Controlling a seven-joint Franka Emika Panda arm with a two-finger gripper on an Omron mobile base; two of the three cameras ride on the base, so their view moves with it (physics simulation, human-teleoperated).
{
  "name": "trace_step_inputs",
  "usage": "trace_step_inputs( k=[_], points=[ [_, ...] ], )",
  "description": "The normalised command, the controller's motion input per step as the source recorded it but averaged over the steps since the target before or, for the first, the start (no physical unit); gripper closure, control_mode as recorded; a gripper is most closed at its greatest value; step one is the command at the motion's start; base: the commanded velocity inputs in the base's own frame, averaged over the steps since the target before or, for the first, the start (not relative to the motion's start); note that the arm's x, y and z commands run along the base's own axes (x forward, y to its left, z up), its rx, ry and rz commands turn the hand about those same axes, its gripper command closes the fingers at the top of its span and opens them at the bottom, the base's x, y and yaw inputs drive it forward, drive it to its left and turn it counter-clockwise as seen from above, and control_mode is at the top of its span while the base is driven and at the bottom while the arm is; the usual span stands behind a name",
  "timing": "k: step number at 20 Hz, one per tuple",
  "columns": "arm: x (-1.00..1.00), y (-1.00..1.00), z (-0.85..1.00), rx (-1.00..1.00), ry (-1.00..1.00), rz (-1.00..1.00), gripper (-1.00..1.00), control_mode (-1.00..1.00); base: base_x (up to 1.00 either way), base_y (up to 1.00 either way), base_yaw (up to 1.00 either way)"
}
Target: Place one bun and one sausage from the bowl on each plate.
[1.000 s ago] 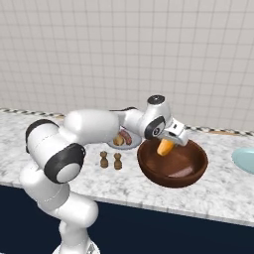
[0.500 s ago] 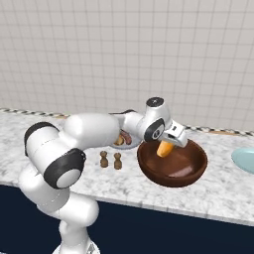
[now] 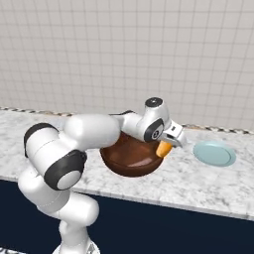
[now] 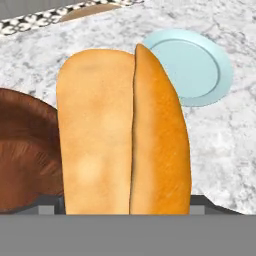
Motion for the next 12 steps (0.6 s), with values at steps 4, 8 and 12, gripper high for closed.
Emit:
trace_step_inputs(
  k=[4, 8, 12],
  points=[
    [0.0, 0.0, 0.0, 0.0, 0.0, 0.0, 1.0, 1.0, -0.01, -0.88, 0.0],
    [0.0, 0.0, 0.0, 0.0, 0.0, 0.0, 1.0, 1.0, 0.06, -0.62, 0.0],
    [0.0, 0.0, 0.0, 0.0, 0.0, 0.0, 1.0, 1.0, 0.15, -0.01, 0.0]
  ],
)
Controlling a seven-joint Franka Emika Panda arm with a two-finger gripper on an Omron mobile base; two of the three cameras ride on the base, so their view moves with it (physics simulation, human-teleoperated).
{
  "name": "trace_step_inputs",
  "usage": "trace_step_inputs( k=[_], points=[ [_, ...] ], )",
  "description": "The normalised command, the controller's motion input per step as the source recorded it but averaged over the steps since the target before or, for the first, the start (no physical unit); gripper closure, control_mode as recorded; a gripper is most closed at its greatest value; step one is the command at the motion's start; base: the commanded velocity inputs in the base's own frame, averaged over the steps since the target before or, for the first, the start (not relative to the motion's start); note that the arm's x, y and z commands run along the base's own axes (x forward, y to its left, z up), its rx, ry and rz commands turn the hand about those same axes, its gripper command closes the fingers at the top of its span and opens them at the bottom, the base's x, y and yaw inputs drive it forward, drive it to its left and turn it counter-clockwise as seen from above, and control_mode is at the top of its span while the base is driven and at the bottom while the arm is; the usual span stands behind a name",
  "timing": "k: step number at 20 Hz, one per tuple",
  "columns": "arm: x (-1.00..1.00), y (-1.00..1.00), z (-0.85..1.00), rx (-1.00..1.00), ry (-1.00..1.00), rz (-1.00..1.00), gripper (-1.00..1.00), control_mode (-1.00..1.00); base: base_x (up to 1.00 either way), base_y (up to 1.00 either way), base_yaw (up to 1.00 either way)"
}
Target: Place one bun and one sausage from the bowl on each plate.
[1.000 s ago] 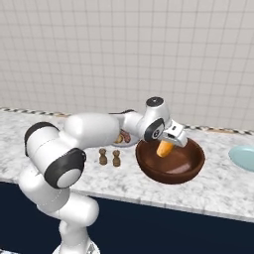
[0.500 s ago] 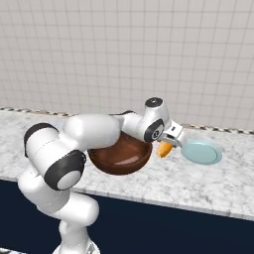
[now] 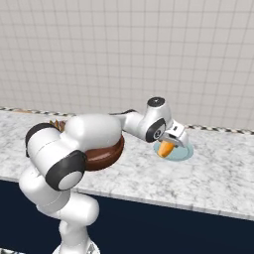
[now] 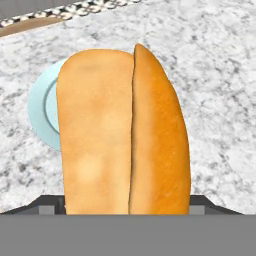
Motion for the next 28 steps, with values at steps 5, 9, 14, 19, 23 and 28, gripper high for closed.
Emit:
trace_step_inputs(
  k=[5, 9, 14, 19, 23, 28],
  points=[
    [0.0, 0.0, 0.0, 0.0, 0.0, 0.0, 1.0, 1.0, 0.14, 0.0, 0.0],
    [0.33, -0.16, 0.0, 0.0, 0.05, 0.08, 1.0, -1.0, 0.06, 0.0, 0.0],
    [1.0, -0.49, -0.02, 0.15, 0.21, 0.17, 1.0, -1.0, 0.0, 0.0, 0.0],
    [0.65, -0.55, 0.0, 0.32, 0.35, 0.15, 1.0, -1.0, 0.0, 0.0, 0.0],
    [0.4, -0.15, -0.03, 0.09, 0.14, 0.06, 1.0, -1.0, 0.0, 0.0, 0.0],
    [0.04, 0.0, -0.67, -0.09, 0.05, 0.09, 1.0, -1.0, 0.0, 0.0, 0.0]
  ],
)
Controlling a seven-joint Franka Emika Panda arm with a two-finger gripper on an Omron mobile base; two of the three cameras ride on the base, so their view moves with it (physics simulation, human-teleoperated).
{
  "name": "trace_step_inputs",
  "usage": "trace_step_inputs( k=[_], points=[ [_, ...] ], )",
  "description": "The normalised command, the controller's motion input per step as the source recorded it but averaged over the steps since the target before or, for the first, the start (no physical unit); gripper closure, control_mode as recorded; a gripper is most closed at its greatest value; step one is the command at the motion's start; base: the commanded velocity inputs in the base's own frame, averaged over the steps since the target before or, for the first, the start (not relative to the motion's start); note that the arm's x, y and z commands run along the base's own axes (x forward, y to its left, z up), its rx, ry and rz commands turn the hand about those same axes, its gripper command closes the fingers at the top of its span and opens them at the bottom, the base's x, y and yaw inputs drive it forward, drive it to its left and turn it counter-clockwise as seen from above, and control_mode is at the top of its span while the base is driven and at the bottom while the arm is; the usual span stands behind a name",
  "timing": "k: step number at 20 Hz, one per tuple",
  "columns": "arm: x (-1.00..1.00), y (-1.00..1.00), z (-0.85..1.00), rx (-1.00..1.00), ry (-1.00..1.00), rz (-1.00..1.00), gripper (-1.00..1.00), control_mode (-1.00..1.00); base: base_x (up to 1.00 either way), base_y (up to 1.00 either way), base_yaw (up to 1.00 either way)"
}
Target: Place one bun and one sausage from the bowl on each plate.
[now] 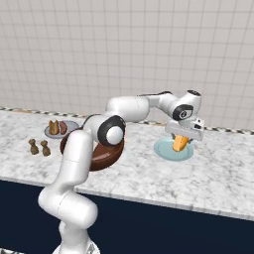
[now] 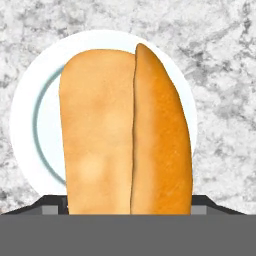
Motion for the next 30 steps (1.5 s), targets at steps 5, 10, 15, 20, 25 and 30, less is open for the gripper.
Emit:
trace_step_inputs(
  k=[5, 10, 15, 20, 25, 30],
  points=[
    [-0.01, 0.05, -0.5, -0.13, -0.05, 0.08, 1.0, -1.0, 0.0, 0.0, 0.0],
    [0.0, 0.14, -0.36, -0.05, 0.0, 0.01, 1.0, -1.0, 0.0, 0.0, 0.0],
    [0.02, 0.07, -0.13, -0.02, 0.0, 0.0, -1.0, -1.0, 0.0, 0.0, 0.0],
    [0.05, 0.0, 0.0, 0.0, 0.0, 0.0, -1.0, -1.0, 0.0, 0.0, 0.0],
    [0.0, 0.0, 0.04, 0.0, 0.0, 0.0, -1.0, -1.0, 0.0, 0.0, 0.0],
    [-0.02, 0.17, 0.46, -0.07, -0.01, 0.0, -1.0, -1.0, 0.0, 0.0, 0.0]
  ],
)
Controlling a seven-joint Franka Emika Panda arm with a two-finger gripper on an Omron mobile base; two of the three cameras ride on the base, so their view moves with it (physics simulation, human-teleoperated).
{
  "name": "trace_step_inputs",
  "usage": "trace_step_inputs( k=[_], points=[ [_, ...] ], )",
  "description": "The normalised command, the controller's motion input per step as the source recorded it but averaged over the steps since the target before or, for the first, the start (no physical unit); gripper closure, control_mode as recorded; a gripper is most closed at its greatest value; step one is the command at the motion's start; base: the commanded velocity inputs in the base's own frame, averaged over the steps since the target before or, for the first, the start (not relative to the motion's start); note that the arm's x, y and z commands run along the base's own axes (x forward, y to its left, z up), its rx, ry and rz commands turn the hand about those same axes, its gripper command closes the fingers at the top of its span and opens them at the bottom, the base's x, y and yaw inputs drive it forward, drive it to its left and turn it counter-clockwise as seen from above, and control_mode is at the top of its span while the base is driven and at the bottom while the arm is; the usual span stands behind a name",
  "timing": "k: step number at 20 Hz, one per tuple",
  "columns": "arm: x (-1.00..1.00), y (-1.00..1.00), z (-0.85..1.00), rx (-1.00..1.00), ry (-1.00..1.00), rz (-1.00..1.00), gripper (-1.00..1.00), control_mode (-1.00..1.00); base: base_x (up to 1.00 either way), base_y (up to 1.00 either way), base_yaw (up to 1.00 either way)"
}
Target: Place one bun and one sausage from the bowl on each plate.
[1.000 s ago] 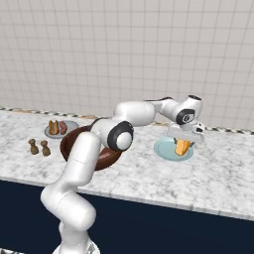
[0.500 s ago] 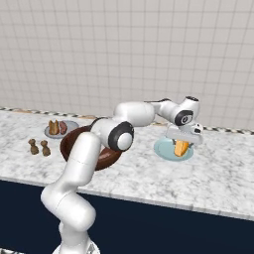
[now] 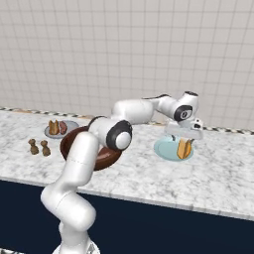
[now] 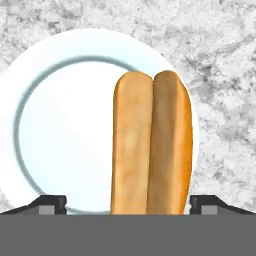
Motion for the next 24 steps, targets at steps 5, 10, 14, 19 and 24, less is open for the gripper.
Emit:
trace_step_inputs(
  k=[5, 10, 14, 19, 24],
  points=[
    [-0.15, 0.96, 0.98, -0.22, -0.11, 0.0, -1.0, -1.0, 0.0, 0.0, 0.0],
    [-0.36, 1.0, 0.89, -0.14, -0.03, 0.0, -1.0, -1.0, 0.0, 0.0, 0.0],
    [-0.51, 1.0, 0.59, -0.11, 0.04, -0.04, -1.0, -1.0, 0.0, 0.0, 0.0],
    [-0.61, 1.0, 0.29, -0.11, 0.15, -0.13, -1.0, -1.0, 0.0, 0.0, 0.0],
    [-0.74, 1.0, 0.24, 0.07, 0.02, -0.15, -1.0, -1.0, 0.0, 0.0, 0.0]
  ],
)
